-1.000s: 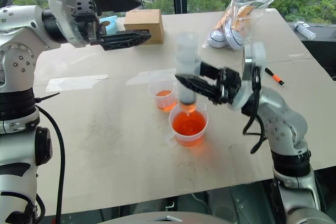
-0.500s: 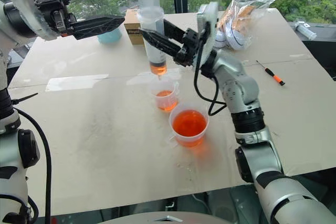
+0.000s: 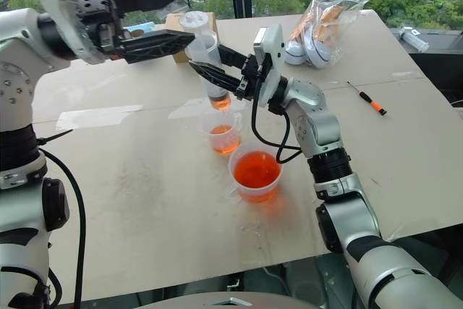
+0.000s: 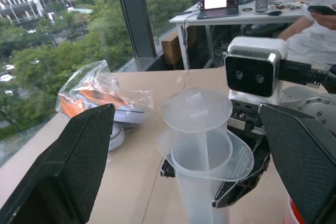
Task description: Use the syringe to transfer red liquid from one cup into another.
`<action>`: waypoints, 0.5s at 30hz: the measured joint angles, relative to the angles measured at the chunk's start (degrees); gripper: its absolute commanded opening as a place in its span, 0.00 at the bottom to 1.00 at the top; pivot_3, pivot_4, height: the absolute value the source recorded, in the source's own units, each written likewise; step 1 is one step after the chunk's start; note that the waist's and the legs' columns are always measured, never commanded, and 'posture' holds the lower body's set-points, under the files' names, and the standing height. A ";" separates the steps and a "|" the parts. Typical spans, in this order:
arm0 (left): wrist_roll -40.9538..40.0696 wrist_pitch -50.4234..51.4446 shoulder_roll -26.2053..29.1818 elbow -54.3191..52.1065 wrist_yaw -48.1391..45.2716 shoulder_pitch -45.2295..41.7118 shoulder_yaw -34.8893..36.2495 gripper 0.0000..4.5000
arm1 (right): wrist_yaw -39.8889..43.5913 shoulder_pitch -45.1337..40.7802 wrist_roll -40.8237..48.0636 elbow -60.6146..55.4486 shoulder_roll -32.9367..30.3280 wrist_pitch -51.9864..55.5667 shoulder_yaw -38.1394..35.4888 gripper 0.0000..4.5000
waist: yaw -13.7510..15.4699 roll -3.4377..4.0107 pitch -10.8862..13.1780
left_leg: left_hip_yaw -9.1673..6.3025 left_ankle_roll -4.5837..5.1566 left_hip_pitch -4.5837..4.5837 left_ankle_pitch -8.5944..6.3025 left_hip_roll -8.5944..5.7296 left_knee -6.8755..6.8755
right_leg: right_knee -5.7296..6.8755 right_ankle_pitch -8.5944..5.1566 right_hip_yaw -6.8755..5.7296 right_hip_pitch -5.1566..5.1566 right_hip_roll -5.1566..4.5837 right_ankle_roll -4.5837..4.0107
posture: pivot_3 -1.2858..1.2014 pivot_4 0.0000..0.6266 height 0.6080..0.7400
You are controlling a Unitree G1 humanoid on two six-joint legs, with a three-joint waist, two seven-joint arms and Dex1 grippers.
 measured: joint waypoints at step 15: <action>1.02 -1.20 -3.94 4.08 -2.65 -3.19 -2.11 0.40 | -0.12 0.01 -1.31 0.02 1.05 -0.73 -0.11 0.32 | 0.01 0.00 0.00 | 0.00 0.00 0.00 0.00 0.00 0.00 | 0.00 0.00 0.00 0.00 -0.02 0.00 | 0.52 0.24 1.00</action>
